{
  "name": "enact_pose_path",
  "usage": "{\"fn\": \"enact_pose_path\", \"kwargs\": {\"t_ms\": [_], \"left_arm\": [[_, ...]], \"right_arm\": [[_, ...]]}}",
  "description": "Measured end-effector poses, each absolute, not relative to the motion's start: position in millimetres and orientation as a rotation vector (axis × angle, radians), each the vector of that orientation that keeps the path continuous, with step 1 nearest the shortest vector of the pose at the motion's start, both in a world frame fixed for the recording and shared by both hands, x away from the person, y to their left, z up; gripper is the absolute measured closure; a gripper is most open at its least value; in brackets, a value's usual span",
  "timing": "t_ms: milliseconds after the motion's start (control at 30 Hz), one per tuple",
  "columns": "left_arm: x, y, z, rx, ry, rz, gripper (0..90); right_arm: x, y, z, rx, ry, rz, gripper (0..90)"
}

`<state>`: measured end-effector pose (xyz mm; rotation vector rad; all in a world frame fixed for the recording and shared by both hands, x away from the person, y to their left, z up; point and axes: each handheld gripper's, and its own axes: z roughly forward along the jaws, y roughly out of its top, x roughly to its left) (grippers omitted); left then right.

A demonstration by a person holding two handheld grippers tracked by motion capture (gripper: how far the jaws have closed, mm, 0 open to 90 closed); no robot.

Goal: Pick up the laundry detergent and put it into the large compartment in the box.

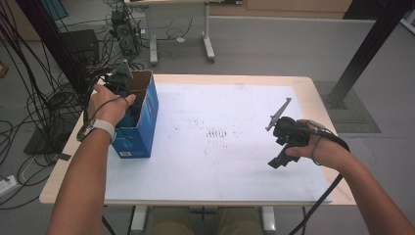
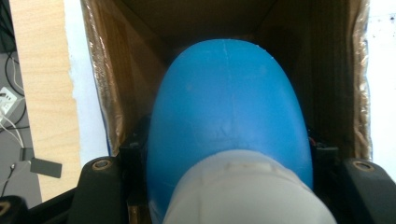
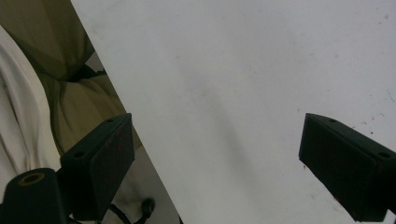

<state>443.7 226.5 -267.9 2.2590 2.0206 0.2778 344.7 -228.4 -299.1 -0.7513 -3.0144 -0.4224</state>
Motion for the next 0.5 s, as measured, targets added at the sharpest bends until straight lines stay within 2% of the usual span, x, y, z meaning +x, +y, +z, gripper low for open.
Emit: {"fn": "enact_pose_path", "kwargs": {"t_ms": [500], "left_arm": [[443.5,229.0,-277.4,2.256,2.020,0.266,37.8]], "right_arm": [[344.9,-230.0,-300.9,-0.758,-3.011,-0.423,10.6]]}}
